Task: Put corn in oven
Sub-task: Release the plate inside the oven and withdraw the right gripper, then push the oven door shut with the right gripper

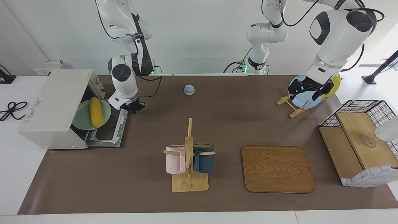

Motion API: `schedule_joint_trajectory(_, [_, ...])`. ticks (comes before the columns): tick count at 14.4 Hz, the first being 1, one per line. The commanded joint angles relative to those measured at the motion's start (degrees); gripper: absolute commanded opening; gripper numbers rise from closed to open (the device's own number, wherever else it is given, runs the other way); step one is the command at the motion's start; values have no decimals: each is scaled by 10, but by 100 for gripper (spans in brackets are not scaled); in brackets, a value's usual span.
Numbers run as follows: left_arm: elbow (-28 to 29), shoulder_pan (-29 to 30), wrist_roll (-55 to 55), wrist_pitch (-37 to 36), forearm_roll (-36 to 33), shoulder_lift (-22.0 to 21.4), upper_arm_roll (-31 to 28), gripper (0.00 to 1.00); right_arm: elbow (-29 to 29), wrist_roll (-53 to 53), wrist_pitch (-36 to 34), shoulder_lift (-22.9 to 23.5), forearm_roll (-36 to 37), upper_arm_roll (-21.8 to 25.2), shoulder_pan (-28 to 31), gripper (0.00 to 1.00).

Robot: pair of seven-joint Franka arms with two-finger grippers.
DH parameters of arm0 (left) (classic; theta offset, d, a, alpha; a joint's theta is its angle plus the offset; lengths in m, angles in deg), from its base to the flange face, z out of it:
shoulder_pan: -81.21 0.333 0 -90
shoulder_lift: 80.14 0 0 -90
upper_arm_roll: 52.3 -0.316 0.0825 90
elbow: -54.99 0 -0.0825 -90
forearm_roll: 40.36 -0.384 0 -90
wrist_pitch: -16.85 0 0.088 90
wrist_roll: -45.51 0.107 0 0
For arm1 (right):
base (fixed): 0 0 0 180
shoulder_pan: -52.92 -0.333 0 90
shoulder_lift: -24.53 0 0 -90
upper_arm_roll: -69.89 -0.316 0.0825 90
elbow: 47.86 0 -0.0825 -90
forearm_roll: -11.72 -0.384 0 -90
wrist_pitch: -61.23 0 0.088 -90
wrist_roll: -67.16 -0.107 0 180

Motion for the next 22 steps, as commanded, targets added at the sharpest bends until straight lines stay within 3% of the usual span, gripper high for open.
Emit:
schedule_joint_trajectory(1, [7,6,7,1,8,-10,2,100,26,38,14,-23,-11,-3,28,0])
schedule_joint_trajectory(7, [7,6,7,1,8,-10,2,100,18,68,2,-22,-2,-2,48,0])
schedule_joint_trajectory(13, [7,6,7,1,8,-10,2,100,-144,88,-196,-8,83,-1,47,0])
schedule_joint_trajectory(17, [7,6,7,1,8,-10,2,100,-196,160,-255,-14,94,1,60,0])
schedule_joint_trajectory(22, [7,6,7,1,8,-10,2,100,-205,228,-258,-20,94,2,96,0])
